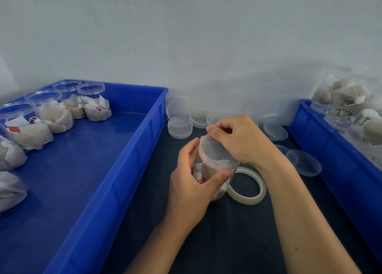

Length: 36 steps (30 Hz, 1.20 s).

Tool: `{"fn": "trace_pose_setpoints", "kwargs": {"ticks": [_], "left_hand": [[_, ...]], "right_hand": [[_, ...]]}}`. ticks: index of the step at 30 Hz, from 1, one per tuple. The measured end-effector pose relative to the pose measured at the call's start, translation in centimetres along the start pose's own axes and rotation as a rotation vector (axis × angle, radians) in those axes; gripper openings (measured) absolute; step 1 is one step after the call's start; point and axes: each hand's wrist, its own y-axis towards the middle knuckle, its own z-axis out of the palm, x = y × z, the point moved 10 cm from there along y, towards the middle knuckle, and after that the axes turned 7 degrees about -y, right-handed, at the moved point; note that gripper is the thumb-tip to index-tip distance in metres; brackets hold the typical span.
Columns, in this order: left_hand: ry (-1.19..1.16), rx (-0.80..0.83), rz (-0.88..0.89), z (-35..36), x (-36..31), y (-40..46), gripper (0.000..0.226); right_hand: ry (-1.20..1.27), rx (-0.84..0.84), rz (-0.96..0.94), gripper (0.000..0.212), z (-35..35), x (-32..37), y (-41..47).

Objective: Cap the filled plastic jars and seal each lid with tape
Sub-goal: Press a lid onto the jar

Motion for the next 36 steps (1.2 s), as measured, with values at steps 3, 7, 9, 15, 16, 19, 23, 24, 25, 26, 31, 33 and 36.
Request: {"fn": "trace_pose_setpoints", "kwargs": {"ticks": [3,7,9,15,16,19,23,24,25,26,31,33,36], "left_hand": [[0.005,0.02,0.002,-0.1,0.2,0.1,0.09],[-0.03,0.043,-0.004,0.4,0.3,0.3,0.079],[-0.066,0.029,0.001,0.5,0.2,0.3,0.068],[-0.036,0.039,0.018,0.8,-0.6,0.2,0.065],[-0.04,0.048,0.013,0.9,-0.5,0.2,0.066],[-0.038,0.059,0.015,0.9,-0.5,0.2,0.067],[-0.025,0.068,0.023,1.1,-0.6,0.2,0.066],[-0.015,0.067,0.025,1.1,-0.6,0.1,0.065],[-0.01,0.066,0.025,0.9,-0.5,0.2,0.065],[-0.007,0.066,0.024,0.8,-0.5,0.2,0.065],[0.005,0.072,0.015,0.7,-0.1,0.3,0.062],[0.0,0.083,0.01,0.7,0.0,0.5,0.059],[-0.005,0.102,-0.005,0.6,0.4,0.8,0.05]], "right_hand": [[-0.035,0.007,-0.03,0.037,-0.2,0.5,0.0],[-0.146,0.029,-0.056,0.046,-0.8,1.2,-0.5],[-0.187,0.089,-0.066,0.056,-1.0,1.5,-1.1],[-0.414,0.318,-0.069,0.09,-0.2,3.3,-3.6],[-0.42,0.306,-0.074,0.085,-0.2,3.7,-3.7],[-0.412,0.293,-0.084,0.073,-0.7,4.3,-3.9],[-0.422,0.287,-0.112,0.071,-1.2,4.4,-4.1],[-0.406,0.295,-0.127,0.073,-1.2,4.5,-4.1],[-0.392,0.314,-0.142,0.075,-1.0,4.7,-4.2],[-0.378,0.335,-0.158,0.079,-0.8,4.9,-4.3],[-0.248,0.388,-0.206,0.075,-0.1,4.9,-4.3],[-0.179,0.398,-0.226,0.068,-0.1,4.9,-4.3],[-0.027,0.407,-0.252,0.063,-0.6,5.3,-4.5]]}}
